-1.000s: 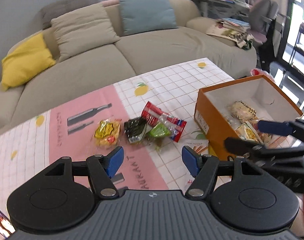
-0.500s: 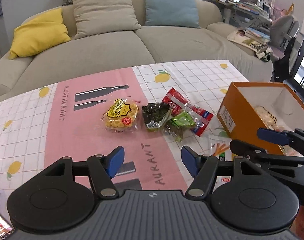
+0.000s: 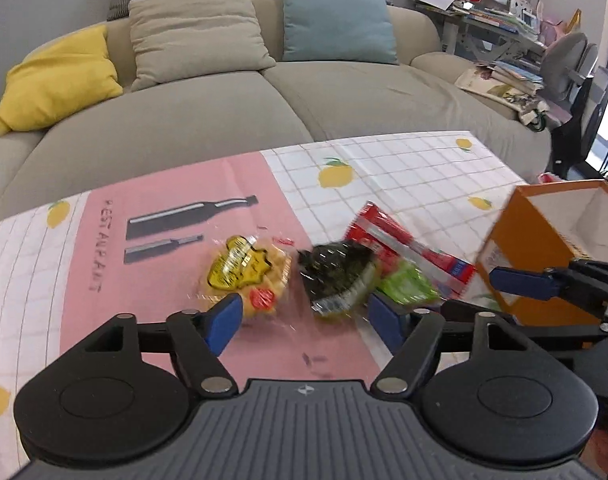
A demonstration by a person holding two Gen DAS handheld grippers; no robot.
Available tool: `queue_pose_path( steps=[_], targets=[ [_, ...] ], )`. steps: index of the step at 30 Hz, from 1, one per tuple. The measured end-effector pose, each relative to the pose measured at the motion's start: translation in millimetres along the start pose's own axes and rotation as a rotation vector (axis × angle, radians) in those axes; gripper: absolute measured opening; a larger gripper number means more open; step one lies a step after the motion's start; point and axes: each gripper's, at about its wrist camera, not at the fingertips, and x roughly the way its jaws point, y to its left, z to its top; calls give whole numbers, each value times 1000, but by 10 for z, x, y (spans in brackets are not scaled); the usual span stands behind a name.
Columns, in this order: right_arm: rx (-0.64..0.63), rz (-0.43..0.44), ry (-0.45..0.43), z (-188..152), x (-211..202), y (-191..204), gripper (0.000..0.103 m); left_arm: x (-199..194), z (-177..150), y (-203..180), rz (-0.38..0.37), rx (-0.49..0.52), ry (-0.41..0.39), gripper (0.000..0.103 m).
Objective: Organize snacks
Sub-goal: 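Withdraw both tools from the box toward the remaining snacks, then grasp the yellow puffed-snack bag with left tool while right tool grasps the green pack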
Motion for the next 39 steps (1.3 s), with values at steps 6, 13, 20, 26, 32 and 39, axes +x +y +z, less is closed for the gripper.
queue_pose_path(
  steps=[6,13,20,26,32,39],
  targets=[
    [-83,25,-18,82,271,109,54,320,108,125,29,52,1,87],
    [-195,-32,14,50,578,293,62,696,134,302,45,41,65,89],
    [-186,-37,51,-27,746,263,62,909,99,346,75,69,75,93],
    [-190,-34,45,-44,820,272,63,1070,65,320,98,139,84,94],
    [-199,-40,46,-72,874,299,52,1112,28,306,96,160,85,86],
    [-197,-23,47,-67,876,287,49,1099,10,288,101,142,95,77]
  ],
)
